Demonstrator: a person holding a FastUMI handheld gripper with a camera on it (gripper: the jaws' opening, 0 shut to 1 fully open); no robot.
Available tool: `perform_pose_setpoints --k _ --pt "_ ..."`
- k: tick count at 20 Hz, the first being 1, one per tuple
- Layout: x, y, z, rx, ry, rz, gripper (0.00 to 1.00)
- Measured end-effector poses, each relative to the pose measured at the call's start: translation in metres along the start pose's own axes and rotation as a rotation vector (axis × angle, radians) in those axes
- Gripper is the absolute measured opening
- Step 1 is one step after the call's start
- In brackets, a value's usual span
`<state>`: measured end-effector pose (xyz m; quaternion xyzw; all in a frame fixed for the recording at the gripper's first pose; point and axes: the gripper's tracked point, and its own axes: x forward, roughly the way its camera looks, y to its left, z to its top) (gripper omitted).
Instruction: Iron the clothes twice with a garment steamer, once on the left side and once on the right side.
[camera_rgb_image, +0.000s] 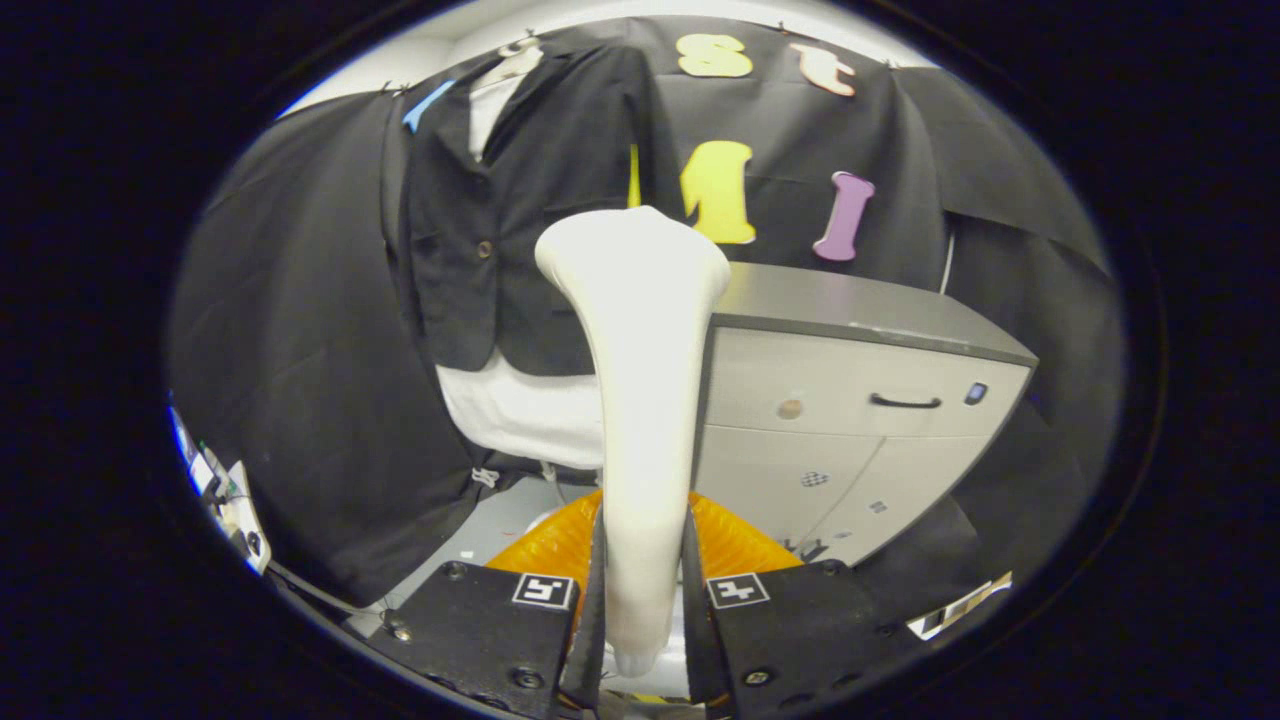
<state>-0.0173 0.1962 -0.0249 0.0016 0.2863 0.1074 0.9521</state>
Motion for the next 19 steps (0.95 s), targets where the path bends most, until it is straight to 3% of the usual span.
perform_pose_setpoints --k 8,19 --pt "-0.067 -0.142 0.021 0.091 -0.095 -0.064 0.35" --pt "-0.095 -0.191 -0.001 0.145 -0.138 -0.106 0.35"
